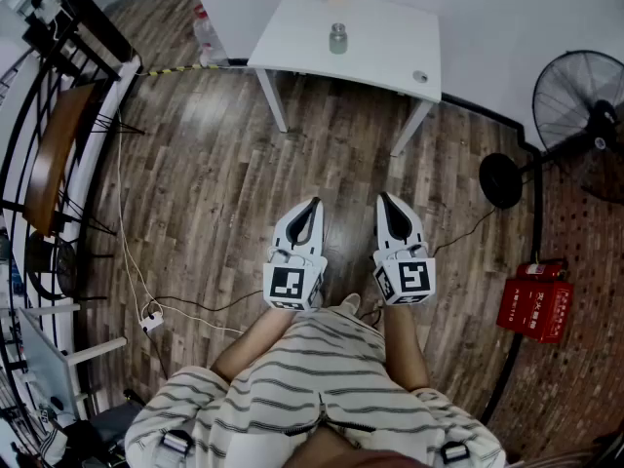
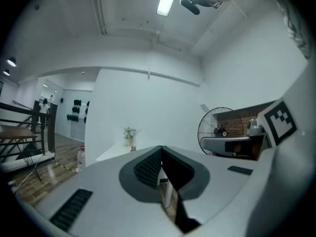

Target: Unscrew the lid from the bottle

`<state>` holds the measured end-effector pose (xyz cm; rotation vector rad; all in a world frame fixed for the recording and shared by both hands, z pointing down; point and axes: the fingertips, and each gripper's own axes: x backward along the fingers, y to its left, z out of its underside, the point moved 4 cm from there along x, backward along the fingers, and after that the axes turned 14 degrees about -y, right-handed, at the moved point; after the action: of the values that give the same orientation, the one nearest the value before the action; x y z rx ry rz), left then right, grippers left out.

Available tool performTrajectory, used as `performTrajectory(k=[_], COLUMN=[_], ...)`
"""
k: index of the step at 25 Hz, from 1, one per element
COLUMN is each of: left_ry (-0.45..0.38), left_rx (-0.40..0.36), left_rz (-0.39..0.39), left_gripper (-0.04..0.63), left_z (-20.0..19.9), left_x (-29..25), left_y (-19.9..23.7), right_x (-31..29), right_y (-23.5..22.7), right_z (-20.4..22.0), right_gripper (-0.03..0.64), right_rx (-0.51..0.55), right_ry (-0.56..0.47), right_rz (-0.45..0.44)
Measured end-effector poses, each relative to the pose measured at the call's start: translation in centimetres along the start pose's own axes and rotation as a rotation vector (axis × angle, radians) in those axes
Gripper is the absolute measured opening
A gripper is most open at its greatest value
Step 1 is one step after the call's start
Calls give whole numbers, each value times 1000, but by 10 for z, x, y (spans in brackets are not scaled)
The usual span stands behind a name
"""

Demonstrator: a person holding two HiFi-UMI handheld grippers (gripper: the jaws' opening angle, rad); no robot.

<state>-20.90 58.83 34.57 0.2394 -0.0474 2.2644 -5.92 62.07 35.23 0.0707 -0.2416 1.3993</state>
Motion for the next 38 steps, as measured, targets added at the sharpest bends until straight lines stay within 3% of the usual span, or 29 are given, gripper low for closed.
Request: performTrajectory(k=[15,24,31,38], left_ry=[-12,12,24,32], left_rx=[8,19,14,3], left_rz=[81,125,112,64], left_gripper=[-2,-2,-2,-2], left_z=[4,19,40,65], left_x=[-20,-60,-123,-236], left_y=[60,80,105,142], right_x=[-48,-87,-149,-256], right_y=[28,17,-18,-88], right_z=[2,8,30,47], right_gripper=[11,11,11,11], right_rx=[2,7,5,-15], right_ry=[-24,-40,-33,-33], right_rz=[60,67,24,-19])
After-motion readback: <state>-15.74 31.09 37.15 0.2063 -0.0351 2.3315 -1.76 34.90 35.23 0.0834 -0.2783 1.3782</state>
